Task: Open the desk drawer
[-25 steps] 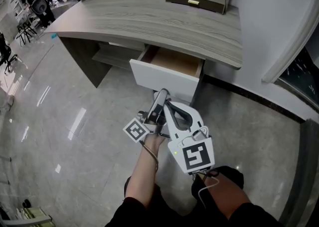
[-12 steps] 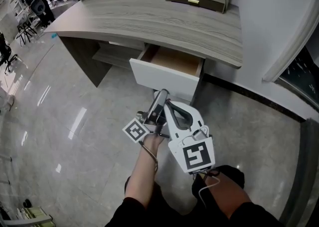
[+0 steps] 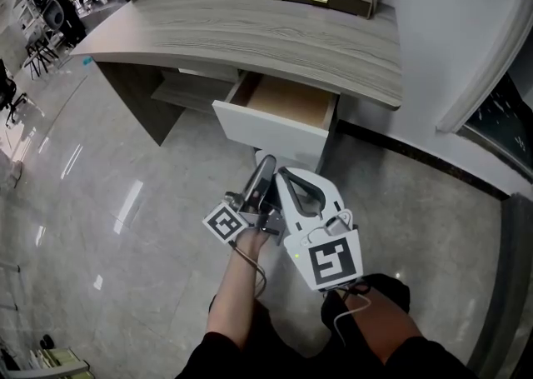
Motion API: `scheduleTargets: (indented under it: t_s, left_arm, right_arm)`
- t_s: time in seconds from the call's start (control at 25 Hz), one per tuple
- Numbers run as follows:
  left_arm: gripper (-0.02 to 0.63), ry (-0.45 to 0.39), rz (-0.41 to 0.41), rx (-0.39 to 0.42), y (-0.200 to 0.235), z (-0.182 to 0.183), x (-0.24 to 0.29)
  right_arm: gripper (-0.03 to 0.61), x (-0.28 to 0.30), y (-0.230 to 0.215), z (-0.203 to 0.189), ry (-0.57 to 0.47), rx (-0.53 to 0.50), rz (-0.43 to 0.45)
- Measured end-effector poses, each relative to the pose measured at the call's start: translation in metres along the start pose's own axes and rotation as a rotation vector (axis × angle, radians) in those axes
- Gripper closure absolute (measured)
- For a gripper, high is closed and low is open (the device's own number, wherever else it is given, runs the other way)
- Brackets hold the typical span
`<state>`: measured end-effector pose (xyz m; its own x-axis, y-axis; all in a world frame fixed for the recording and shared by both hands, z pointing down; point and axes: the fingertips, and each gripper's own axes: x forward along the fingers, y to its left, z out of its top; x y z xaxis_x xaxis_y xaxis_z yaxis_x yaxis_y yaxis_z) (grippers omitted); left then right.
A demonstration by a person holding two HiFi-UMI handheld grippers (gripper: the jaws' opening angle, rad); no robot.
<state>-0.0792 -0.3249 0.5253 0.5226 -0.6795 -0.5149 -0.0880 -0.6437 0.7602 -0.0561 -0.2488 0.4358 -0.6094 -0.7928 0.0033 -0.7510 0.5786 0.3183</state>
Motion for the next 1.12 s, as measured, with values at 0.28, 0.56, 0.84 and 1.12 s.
scheduleTargets:
  t_s: [0.28, 0.56, 0.84, 1.12]
  left_arm:
    - [0.611, 0.056, 0.049, 0.056, 0.005, -0.007, -0.024]
    - [0.611, 0.169, 0.095, 0.151, 0.007, -0.030, -0.040]
    - [0.611, 0.367, 0.109, 0.310, 0.000, -0.069, -0.037]
    - [0.611, 0.410, 0.092, 0.317, -0.010, -0.092, -0.029]
  right_arm:
    - [0.572, -0.024, -0.029, 0.022, -0.103, 0.009, -0.099]
    - [0.428, -0.034, -0.080, 0.027, -0.082, 0.030, -0.035]
    - [0.423, -0.017, -0.079, 0.032, 0.203, -0.206, 0.202]
    - [0.425, 0.000, -0.078, 0.008, 0.579, -0.369, 0.388]
